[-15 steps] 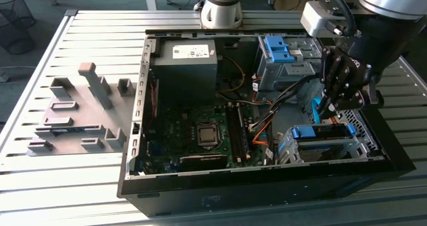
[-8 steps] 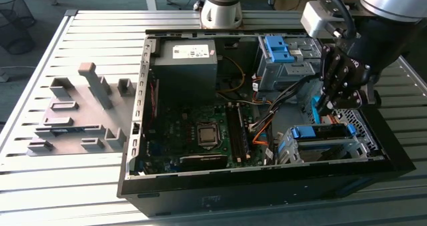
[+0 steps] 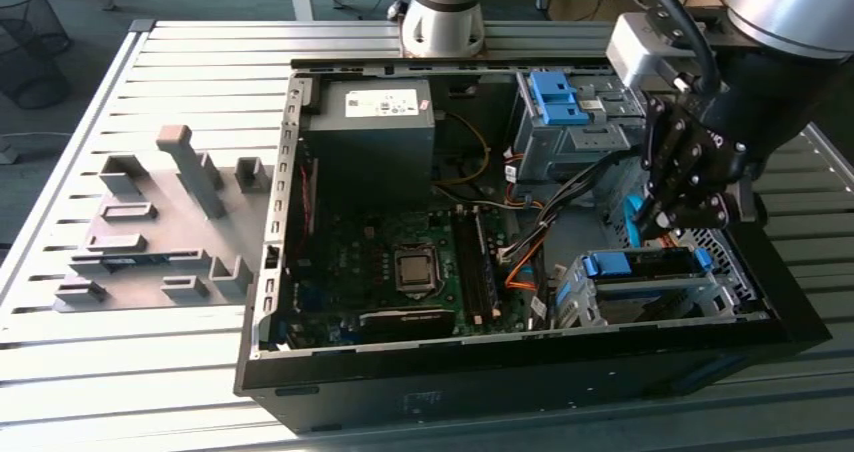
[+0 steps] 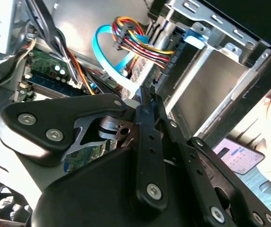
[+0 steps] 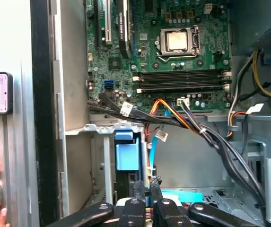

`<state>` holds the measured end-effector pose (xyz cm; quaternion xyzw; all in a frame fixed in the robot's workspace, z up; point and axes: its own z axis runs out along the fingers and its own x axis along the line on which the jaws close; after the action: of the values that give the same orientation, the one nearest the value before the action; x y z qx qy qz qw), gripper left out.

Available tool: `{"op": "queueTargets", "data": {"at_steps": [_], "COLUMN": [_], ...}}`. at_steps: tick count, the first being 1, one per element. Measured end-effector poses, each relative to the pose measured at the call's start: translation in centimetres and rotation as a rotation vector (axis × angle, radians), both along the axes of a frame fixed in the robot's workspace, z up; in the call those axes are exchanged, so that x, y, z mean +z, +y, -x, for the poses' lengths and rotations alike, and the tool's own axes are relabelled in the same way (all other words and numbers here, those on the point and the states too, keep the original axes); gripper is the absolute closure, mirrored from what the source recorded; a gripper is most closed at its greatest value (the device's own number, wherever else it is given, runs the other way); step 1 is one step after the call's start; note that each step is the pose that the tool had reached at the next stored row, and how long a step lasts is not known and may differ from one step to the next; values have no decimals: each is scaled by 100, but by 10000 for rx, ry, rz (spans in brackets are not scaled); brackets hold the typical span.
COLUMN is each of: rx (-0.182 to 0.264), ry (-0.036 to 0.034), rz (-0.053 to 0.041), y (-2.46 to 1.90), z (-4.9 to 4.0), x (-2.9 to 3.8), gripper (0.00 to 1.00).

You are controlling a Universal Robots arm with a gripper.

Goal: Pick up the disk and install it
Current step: 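Insert the second disk wire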

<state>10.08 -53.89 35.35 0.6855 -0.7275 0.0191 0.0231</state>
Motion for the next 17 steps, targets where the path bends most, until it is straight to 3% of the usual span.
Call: {"op": "queueTargets", "data": {"at_steps": [4,6,10,13,17], "rx": [0,-2,-12,-11,-11], "ry": [17,37,75,102,104], "rz": [-45,-111,-376,-764,-801], "y": [-75,-90,-99,-116,-175], "z": [-15,-25,-37,-39,-40], "x": [-19,-34,-58,-66,-91], "gripper": [84,84,84,84,84]}}
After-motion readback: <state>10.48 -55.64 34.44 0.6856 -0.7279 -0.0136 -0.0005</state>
